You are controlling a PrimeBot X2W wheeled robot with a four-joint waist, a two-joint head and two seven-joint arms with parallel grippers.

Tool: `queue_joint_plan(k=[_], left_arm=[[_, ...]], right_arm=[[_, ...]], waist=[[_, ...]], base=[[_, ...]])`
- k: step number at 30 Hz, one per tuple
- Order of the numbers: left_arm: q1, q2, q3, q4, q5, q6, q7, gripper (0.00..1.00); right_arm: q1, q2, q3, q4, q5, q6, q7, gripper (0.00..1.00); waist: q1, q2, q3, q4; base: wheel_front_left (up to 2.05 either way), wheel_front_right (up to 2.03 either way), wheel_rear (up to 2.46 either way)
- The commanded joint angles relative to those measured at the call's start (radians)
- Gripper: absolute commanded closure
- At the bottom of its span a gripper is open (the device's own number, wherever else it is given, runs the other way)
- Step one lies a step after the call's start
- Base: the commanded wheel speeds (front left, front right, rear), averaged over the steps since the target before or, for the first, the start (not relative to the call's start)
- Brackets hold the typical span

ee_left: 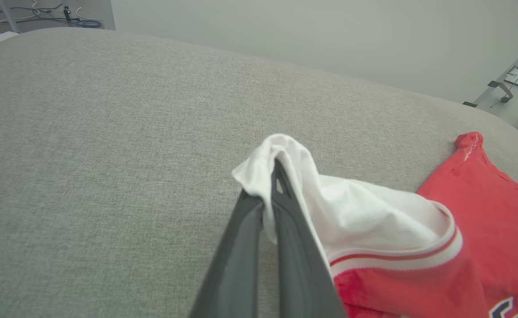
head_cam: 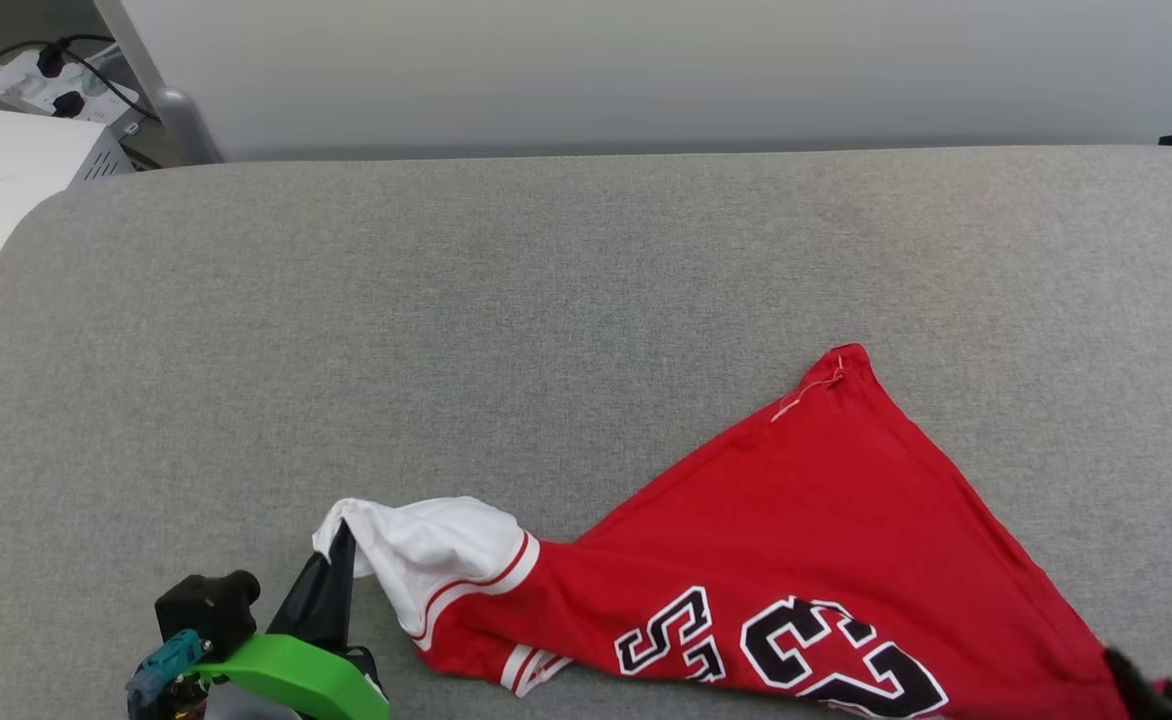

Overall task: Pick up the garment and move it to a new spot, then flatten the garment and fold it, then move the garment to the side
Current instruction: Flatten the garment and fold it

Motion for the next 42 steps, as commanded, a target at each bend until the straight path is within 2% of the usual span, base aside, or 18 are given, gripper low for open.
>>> queue_joint_plan(k=[1,7,12,17,25,28,34,37,42], left_arm=[[0.008,0.008,-0.004,0.000,-0.008,0.006,0.002,1.00],[-0.016,0.006,-0.030,-0.001,-0.002,-0.001,0.006,1.00],[-0.045,-0.001,-0.054,-0.005,0.004,-0.005,0.004,1.00],[-0.085,-0.014,-0.089,-0.007,0.016,-0.013,-0.002,1.00],[-0.139,-0.028,-0.130,-0.017,0.029,-0.021,-0.020,1.00],[-0.157,-0.030,-0.140,-0.017,0.036,-0.022,-0.026,1.00],[-0.195,-0.042,-0.157,-0.005,0.034,-0.026,-0.036,1.00],[-0.207,-0.049,-0.162,0.010,0.030,-0.027,-0.044,1.00],[-0.212,-0.050,-0.159,0.025,0.024,-0.029,-0.051,1.00]], right_arm=[[-0.054,-0.006,0.004,-0.019,-0.002,-0.001,-0.081,0.00],[-0.177,-0.096,0.066,-0.011,-0.004,-0.001,-0.341,0.00],[-0.283,-0.169,0.152,0.058,0.006,-0.001,-0.400,0.00],[-0.411,-0.268,0.310,0.141,0.010,-0.001,-0.309,0.00],[-0.595,-0.421,0.581,0.243,0.089,-0.001,-0.125,0.00],[-0.648,-0.450,0.656,0.280,0.118,-0.001,-0.072,0.00],[-0.720,-0.495,0.798,0.357,0.187,-0.001,-0.039,0.00],[-0.716,-0.502,0.893,0.405,0.263,-0.001,0.021,0.00],[-0.700,-0.517,0.983,0.431,0.333,-0.001,0.112,0.00]], waist=[[0.0001,0.0000,-0.001,-0.004],[0.0001,0.0000,-0.003,0.025],[0.0001,0.0000,0.014,0.060],[0.0001,0.0000,0.051,0.103],[0.0001,0.0000,0.119,0.164],[0.0001,0.0000,0.143,0.181],[0.0001,0.0000,0.196,0.209],[0.0001,0.0000,0.210,0.214],[0.0001,0.0000,0.214,0.206]], base=[[0.00,0.00,0.00],[0.00,0.00,0.00],[0.00,0.00,0.00],[0.00,0.00,0.00],[0.00,0.00,0.00],[0.00,0.00,0.00],[0.00,0.00,0.00],[0.00,0.00,0.00],[0.00,0.00,0.00]])
